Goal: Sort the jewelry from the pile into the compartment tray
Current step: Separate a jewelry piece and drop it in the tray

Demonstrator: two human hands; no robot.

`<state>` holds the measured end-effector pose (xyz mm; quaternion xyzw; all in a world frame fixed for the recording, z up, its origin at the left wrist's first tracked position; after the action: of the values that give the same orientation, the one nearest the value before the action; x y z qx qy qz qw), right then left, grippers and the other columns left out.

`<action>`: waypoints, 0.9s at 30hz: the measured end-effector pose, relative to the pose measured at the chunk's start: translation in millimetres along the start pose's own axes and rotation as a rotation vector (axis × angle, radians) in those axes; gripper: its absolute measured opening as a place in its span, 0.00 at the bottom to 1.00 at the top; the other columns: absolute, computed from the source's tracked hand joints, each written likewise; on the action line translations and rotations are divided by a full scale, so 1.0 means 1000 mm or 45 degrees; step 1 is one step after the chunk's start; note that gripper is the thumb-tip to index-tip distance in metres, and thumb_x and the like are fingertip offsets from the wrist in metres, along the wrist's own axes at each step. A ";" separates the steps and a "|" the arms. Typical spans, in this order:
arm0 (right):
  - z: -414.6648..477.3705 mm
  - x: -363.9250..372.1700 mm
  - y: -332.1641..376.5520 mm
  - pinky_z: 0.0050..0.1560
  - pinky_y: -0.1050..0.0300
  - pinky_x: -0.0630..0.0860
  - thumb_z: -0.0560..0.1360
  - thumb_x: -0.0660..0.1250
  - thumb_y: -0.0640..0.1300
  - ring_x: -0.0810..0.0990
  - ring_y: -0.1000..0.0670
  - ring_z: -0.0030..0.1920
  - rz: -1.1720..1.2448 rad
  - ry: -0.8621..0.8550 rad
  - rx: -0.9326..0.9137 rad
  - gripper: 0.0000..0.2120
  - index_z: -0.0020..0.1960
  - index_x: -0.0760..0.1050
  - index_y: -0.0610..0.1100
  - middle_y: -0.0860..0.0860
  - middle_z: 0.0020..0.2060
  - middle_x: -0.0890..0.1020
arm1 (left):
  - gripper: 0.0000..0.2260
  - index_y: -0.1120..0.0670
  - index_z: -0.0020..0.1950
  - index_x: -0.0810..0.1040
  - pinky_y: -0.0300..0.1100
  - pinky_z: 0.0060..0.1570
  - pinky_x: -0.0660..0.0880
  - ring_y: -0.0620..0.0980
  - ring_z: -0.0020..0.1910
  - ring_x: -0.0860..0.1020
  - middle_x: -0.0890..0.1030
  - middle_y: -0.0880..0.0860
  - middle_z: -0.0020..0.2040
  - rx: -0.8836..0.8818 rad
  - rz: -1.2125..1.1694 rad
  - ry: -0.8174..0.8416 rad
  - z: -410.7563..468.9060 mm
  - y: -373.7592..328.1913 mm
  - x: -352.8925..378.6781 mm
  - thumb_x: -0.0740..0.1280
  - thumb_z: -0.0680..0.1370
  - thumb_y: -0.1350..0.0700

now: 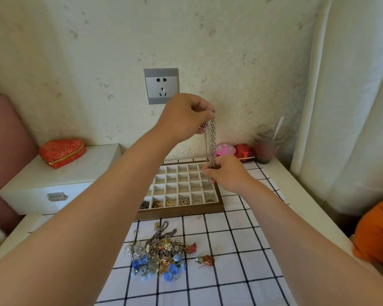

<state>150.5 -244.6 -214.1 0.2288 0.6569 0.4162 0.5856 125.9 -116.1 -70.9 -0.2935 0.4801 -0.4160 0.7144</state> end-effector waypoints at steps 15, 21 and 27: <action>0.001 -0.020 -0.009 0.34 0.66 0.75 0.79 0.61 0.32 0.79 0.54 0.35 -0.090 -0.004 -0.003 0.15 0.59 0.81 0.45 0.49 0.48 0.83 | 0.04 0.57 0.49 0.84 0.45 0.45 0.83 0.50 0.42 0.83 0.83 0.53 0.40 -0.197 -0.021 0.225 -0.024 0.076 0.049 0.72 0.76 0.63; 0.000 -0.014 -0.009 0.34 0.69 0.74 0.79 0.65 0.35 0.79 0.60 0.28 -0.096 0.035 -0.045 0.10 0.47 0.81 0.48 0.49 0.45 0.84 | 0.04 0.53 0.47 0.85 0.44 0.45 0.83 0.48 0.39 0.83 0.83 0.51 0.38 -0.197 0.145 0.253 -0.026 0.089 0.053 0.73 0.75 0.61; 0.003 0.000 -0.014 0.51 0.57 0.76 0.78 0.66 0.36 0.81 0.52 0.43 -0.264 0.075 -0.060 0.10 0.50 0.85 0.45 0.54 0.41 0.83 | 0.06 0.50 0.50 0.85 0.39 0.51 0.76 0.41 0.44 0.81 0.84 0.45 0.42 -0.198 0.298 0.336 -0.039 0.110 0.062 0.74 0.74 0.58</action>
<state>155.6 -251.7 -225.4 0.1335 0.6840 0.3751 0.6112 135.6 -118.2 -202.6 -0.2329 0.6313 -0.3266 0.6638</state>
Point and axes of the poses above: each hand's wrist, its own z-axis towards the middle knuckle, its own x-axis out of the palm, y = z × x, the point moved 6 cm from there along z, towards the middle knuckle
